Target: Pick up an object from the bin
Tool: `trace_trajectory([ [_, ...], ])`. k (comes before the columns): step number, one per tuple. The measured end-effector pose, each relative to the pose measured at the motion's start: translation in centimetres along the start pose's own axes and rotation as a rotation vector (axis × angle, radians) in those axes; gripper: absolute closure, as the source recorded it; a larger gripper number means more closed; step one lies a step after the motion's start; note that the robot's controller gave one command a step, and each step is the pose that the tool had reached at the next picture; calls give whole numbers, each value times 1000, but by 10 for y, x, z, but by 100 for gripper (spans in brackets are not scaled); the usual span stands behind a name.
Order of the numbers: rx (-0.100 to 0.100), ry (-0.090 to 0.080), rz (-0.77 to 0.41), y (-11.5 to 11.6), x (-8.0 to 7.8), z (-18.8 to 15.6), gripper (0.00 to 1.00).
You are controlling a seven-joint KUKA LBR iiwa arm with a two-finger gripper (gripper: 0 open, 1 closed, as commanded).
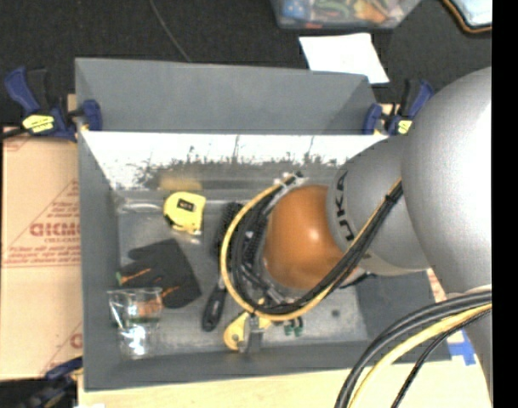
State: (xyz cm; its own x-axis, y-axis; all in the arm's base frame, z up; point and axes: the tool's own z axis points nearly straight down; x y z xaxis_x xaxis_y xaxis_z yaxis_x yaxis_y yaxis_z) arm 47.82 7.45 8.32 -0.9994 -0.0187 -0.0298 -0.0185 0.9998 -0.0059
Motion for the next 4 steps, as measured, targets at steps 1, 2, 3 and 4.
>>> trace_trajectory([
  [1, 1, 14, -1, 2, -6, -19, 0],
  [2, 2, 9, -53, -61, -21, 13, 100],
  [3, 2, 9, -53, -61, -21, 13, 100],
  [4, 3, 11, -86, -45, -36, -85, 100],
])
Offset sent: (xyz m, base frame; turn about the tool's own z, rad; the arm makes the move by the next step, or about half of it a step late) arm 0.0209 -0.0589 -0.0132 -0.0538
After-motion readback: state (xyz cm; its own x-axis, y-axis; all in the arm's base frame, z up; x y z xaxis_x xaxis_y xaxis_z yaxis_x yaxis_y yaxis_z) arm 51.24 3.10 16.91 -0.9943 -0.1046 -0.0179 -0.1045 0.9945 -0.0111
